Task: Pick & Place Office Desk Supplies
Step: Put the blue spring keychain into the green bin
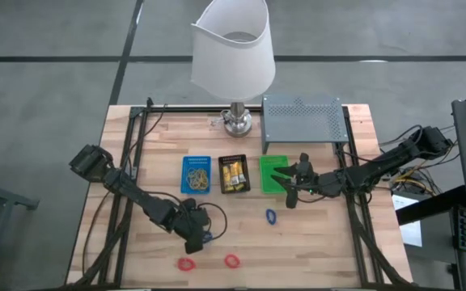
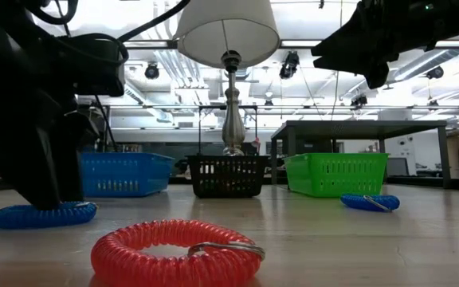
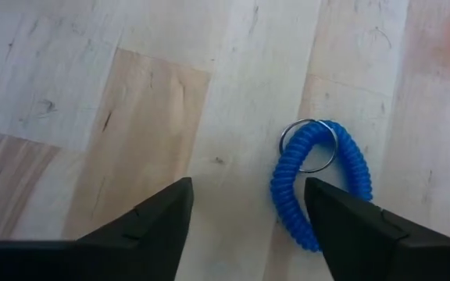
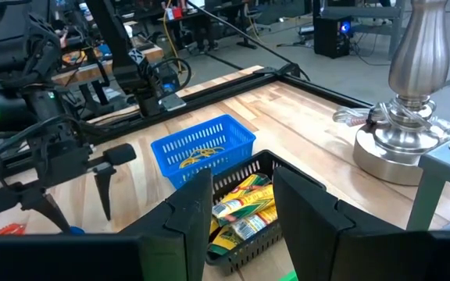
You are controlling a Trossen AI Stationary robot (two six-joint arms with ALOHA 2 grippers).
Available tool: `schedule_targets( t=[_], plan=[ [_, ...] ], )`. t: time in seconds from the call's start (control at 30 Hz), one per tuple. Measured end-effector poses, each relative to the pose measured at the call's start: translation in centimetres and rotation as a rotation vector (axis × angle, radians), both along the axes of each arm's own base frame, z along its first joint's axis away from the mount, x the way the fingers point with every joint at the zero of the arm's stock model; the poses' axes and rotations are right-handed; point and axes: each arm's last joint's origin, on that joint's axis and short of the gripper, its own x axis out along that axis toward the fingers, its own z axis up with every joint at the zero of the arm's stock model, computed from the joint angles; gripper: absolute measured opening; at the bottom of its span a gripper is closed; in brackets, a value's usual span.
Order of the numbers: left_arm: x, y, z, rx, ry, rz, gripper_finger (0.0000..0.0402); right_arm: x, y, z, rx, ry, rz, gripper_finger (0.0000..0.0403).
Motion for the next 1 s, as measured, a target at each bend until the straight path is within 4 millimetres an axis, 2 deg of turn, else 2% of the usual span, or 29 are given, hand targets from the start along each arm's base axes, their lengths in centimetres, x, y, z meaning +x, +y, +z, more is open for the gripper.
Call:
schedule_targets(
  t=[0.67, 0.8, 1.0],
  plan=[
    [0.22, -0.27, 0.03, -0.042, -0.027, 0.036, 0.0022, 0.0, 0.01, 0.0, 0.0, 0.0, 0.001, 0.0134],
    [0.23, -0.25, 0.03, -0.039, -0.029, 0.039, 0.0009, -0.01, 0.02, 0.0, 0.0, 0.0, 0.001, 0.0134],
    [0.27, -0.25, 0.06, -0.038, -0.032, 0.04, 0.0021, -0.01, 0.02, 0.0, 0.0, 0.0, 0.001, 0.0134]
  ],
)
